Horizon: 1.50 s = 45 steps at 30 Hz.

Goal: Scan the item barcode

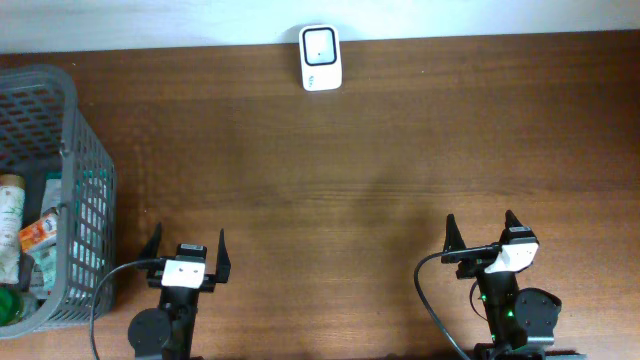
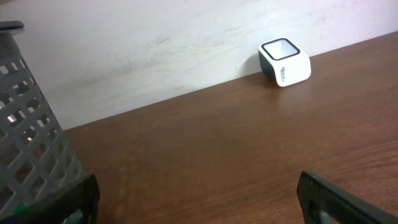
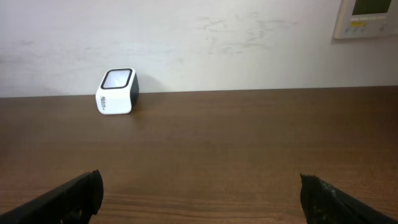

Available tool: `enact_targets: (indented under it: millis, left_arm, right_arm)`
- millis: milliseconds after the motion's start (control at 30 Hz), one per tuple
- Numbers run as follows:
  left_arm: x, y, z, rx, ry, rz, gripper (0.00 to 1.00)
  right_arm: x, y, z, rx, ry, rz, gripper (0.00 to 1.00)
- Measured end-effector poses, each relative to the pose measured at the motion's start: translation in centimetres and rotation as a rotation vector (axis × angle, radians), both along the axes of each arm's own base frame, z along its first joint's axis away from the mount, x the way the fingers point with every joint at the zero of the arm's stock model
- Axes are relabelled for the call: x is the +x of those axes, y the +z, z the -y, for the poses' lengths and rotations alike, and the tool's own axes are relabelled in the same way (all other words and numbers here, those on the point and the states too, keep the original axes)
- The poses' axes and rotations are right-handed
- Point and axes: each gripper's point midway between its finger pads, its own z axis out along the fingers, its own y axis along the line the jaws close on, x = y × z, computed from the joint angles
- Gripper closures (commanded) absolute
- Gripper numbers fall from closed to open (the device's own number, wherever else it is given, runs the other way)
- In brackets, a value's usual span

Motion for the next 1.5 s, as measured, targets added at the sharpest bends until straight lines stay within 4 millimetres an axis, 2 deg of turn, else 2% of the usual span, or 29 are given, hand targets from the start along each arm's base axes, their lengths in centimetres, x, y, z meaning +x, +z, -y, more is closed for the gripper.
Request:
enact_targets:
  millis: [267,567,733,833,967,1067,1100,1167,1200,1233,1300,1367,1400,1500]
  left_arm:
    - [0.0,0.0,0.0,0.0,-0.001,0.0,0.01]
    - [0.0,1.7,-0.1,-0.047,0.007,0.052,0.01]
    - [-0.5,6.1,-0.1,-0.087,0.008,0.121,0.01]
    - [-0.2,7.6,-0.1,-0.116,0.01,0.1,0.01]
    - [1.0,9.9,-0.2,-0.141,0.018,-0.029,0.01]
    - [2.1,13.0,-0.3,-0.148,0.025,-0.122,0.01]
    - [2.8,15.0,-0.3,-0.151,0.028,-0.15,0.01]
    - [3.1,15.9,-0.3,-0.159,0.037,-0.283,0.01]
    - [3.8,17.2,-0.4,-0.16,0.041,-0.336,0.01]
    - [5.5,19.4,-0.5,-0.163,0.045,-0.388,0.01]
    - [5.7,18.8,-0.1,-0.179,0.034,-0.563,0.01]
    - [7.8,19.6,0.2,-0.191,0.016,-0.624,0.01]
    - [8.4,19.3,0.2,-0.194,0.012,-0.643,0.01]
    - [10.3,16.4,0.5,-0.211,-0.002,-0.749,0.01]
  right_arm:
    - [0.0,0.0,0.0,0.001,0.0,0.0,0.02]
    - [0.0,0.0,0.0,0.0,0.0,0.0,0.02]
    - [0.0,0.0,0.0,0.0,0.0,0.0,0.02]
    - [0.0,0.0,0.0,0.0,0.0,0.0,0.02]
    - [0.0,0.0,0.0,0.0,0.0,0.0,0.01]
    - [0.0,0.0,0.0,0.0,0.0,-0.001,0.02]
    - [0.0,0.0,0.0,0.0,0.0,-0.001,0.02]
    - [0.0,0.0,0.0,0.0,0.0,-0.001,0.02]
    - [0.0,0.0,0.0,0.0,0.0,-0.001,0.02]
    - [0.0,0.0,0.0,0.0,0.0,-0.001,0.02]
    - [0.0,0.0,0.0,0.0,0.0,0.0,0.01]
    - [0.0,0.0,0.0,0.0,0.0,-0.002,0.02]
    - [0.0,0.0,0.0,0.0,0.0,-0.001,0.02]
    - [0.0,0.0,0.0,0.0,0.0,-0.001,0.02]
